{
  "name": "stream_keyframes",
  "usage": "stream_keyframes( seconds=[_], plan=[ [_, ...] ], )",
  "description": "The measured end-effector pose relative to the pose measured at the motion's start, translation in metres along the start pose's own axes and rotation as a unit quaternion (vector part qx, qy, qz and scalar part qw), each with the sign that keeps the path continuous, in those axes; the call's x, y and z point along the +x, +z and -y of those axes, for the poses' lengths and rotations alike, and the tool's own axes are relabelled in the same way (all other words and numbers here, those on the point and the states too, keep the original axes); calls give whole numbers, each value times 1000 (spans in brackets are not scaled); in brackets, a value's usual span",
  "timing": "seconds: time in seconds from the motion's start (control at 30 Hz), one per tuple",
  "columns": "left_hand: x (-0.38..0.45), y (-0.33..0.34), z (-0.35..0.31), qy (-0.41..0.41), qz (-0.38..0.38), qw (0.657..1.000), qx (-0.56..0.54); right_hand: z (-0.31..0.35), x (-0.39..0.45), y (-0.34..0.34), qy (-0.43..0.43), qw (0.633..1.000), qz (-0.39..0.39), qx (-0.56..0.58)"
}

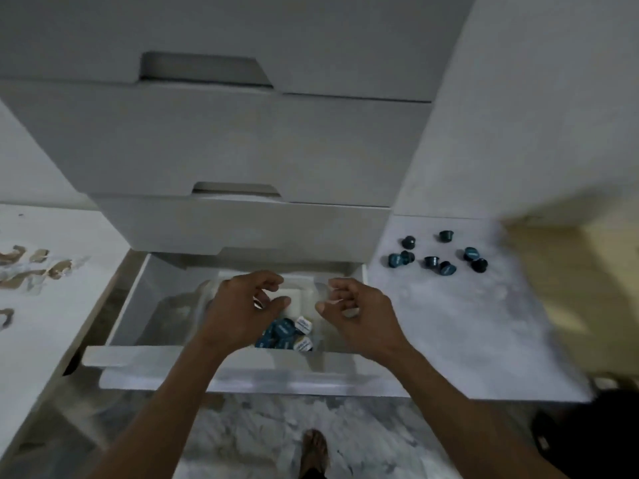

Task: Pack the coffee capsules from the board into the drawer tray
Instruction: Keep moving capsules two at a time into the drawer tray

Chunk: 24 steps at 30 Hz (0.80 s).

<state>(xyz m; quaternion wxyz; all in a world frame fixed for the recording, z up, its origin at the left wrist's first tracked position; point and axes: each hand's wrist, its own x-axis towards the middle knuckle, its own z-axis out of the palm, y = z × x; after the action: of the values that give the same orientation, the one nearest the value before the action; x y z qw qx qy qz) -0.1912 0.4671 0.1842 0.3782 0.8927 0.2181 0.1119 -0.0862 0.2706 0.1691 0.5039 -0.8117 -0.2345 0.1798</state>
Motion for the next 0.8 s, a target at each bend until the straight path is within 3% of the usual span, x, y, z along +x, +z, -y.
stream_keyframes(
  seconds=[0.3, 0.53, 0.8],
  plan=[
    [-29, 95, -124, 74, 48, 994, -67, -38, -75, -140, 39, 993, -115, -12],
    [16, 184, -211, 107, 75, 990, -46, -98, -61, -265, 67, 981, -180, -28],
    [79, 311, -258, 14, 56, 998, 3, -177, 11, -378, 95, 983, -147, -48]
  ],
)
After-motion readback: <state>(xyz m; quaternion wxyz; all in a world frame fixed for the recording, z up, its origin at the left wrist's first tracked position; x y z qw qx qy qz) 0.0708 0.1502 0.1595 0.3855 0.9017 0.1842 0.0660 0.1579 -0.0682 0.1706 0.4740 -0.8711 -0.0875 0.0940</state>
